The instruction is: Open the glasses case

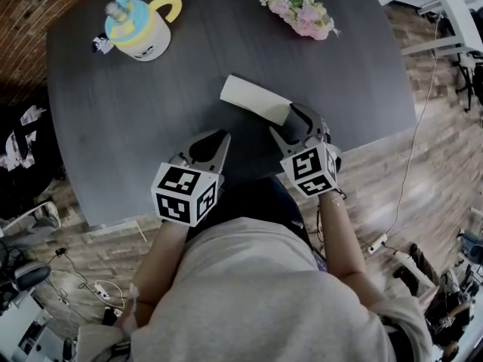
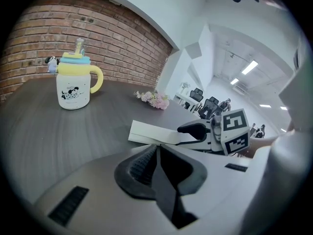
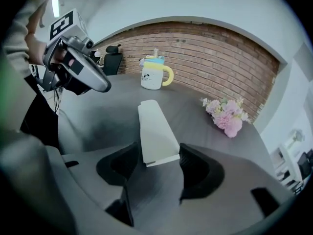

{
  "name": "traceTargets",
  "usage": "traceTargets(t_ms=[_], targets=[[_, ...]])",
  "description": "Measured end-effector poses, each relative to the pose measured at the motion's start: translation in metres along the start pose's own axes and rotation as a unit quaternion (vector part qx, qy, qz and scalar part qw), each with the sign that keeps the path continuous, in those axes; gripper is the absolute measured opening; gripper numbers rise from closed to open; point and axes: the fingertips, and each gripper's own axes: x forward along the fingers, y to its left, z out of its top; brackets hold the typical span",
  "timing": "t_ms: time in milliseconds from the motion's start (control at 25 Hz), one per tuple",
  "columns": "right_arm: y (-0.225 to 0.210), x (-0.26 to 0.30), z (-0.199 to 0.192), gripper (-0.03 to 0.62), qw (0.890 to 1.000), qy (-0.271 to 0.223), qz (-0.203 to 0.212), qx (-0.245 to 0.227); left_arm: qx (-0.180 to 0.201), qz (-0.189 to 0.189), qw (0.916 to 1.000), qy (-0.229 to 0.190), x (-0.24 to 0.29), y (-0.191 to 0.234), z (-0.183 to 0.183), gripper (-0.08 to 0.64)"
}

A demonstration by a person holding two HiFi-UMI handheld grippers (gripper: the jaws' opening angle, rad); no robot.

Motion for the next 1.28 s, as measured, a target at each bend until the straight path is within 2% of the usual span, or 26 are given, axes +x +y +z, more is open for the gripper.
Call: traceTargets(t_ms=[280,520,600,720,880,1080,1280], targets=[[-0.002,-0.001,-0.001,0.236,1.000,-0.001,0.004,-0.015,0.001,0.000,1.0000,-0.004,0.004,0.003,0.002,0.041],[-0.006,-0.005,0.004,0.230,1.000,-0.013,0.025,0.007,0.002,-0.004,1.0000,-0.006,0.006,-0.001,0.006,0.041],[-0.008,-0.008,0.010,0.205,0.999,-0.025,0.034,0.013,0.004,-0.005,0.9999,-0.009,0.006,-0.003,0.009,0.041],[-0.009,-0.012,0.017,0.129,0.998,-0.037,0.043,0.013,0.003,-0.005,0.9999,-0.013,0.005,-0.003,0.011,0.041],[-0.011,-0.012,0.019,0.118,0.998,-0.039,0.051,0.002,0.005,-0.005,0.9999,-0.014,0.004,-0.001,0.010,0.041],[-0.024,-0.015,0.027,0.075,0.997,-0.058,0.042,0.020,0.008,-0.008,0.9998,-0.019,0.004,-0.002,0.013,0.041],[-0.051,-0.010,0.032,0.049,0.996,-0.070,0.012,0.050,0.016,-0.011,0.9996,-0.020,0.006,-0.004,0.017,0.041]])
